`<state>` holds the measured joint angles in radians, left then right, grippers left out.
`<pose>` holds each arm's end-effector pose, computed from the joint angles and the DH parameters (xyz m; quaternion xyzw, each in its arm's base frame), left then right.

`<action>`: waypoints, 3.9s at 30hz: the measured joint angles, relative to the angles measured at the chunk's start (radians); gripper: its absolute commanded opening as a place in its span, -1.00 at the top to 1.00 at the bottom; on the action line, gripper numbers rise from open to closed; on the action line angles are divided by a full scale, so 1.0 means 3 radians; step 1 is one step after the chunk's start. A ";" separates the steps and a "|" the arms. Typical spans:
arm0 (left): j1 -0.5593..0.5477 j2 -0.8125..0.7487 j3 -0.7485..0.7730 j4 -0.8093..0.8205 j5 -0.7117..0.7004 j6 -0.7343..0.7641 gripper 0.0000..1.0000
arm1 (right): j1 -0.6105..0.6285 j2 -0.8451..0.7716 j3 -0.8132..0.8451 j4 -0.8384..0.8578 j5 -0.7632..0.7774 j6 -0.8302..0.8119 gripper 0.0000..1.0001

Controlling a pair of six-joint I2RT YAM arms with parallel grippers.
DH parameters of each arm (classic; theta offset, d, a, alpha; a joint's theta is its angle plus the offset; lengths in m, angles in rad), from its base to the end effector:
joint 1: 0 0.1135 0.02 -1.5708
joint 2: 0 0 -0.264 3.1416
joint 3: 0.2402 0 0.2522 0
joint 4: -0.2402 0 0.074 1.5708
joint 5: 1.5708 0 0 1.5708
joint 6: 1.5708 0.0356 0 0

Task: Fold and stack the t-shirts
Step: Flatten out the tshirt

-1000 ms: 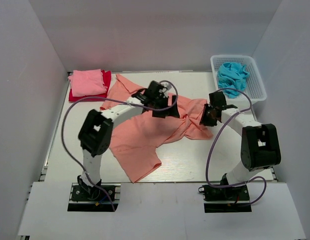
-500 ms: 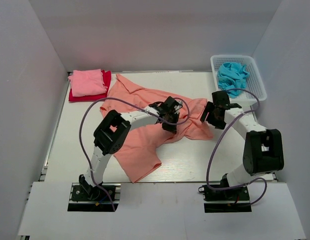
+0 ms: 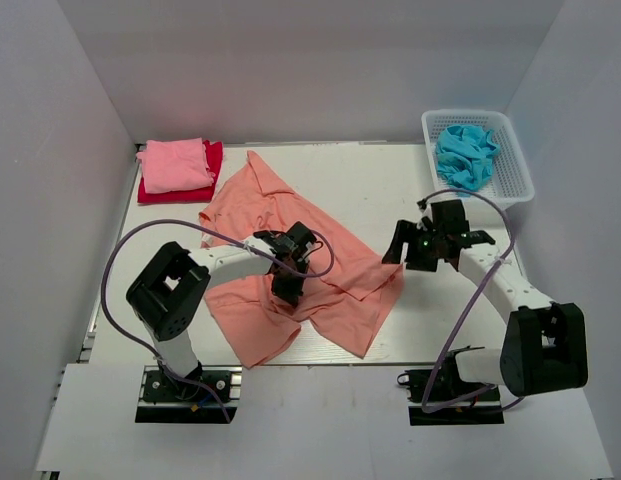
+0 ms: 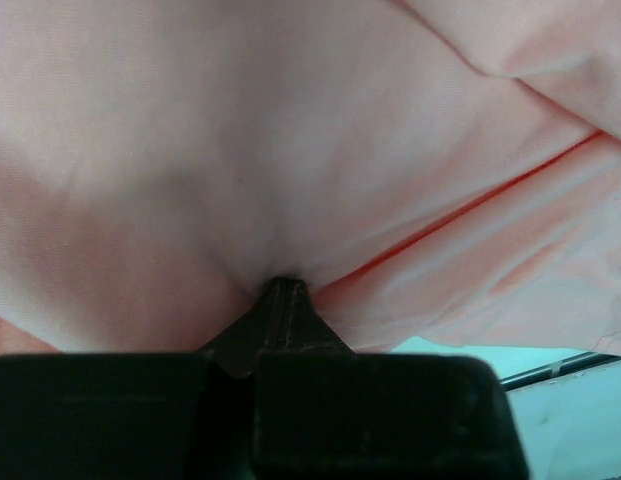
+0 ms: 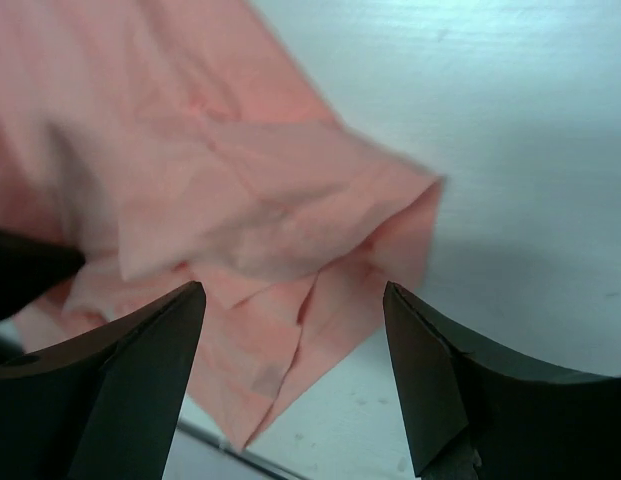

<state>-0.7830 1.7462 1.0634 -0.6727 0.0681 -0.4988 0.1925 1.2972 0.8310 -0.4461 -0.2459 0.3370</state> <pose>0.2232 -0.2256 0.1584 0.1443 0.9831 -0.0913 0.0658 0.2544 0.0584 0.2253 0.0283 0.9396 0.1960 0.2793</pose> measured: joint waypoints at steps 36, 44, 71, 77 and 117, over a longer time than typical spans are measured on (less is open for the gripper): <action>0.0037 -0.0114 -0.0201 0.0080 0.0262 -0.0192 1.00 | 0.0451 -0.0313 -0.1392 0.0821 -0.1125 0.0509 -0.41; 0.0038 -0.0134 -0.0225 0.0100 0.0251 -0.0233 1.00 | 0.0477 -0.0383 -0.1455 0.0844 -0.1152 0.0514 -0.38; 0.0037 -0.0205 -0.0317 0.0170 0.0235 -0.0323 1.00 | 0.0562 -0.0523 -0.1592 0.1372 -0.1836 0.1035 -0.07; 0.0037 -0.0205 -0.0317 0.0169 0.0233 -0.0345 1.00 | 0.0633 -0.0519 -0.1611 0.1080 -0.1836 0.0923 0.00; 0.0038 -0.0238 -0.0355 0.0187 0.0200 -0.0463 1.00 | 0.1008 -0.0539 -0.1565 0.0848 -0.1250 0.0903 1.00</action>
<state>-0.7715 1.6749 0.9569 -0.6167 0.1280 -0.6376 0.4950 1.1355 0.3614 -0.1917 -0.6209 0.6079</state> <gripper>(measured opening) 0.015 0.019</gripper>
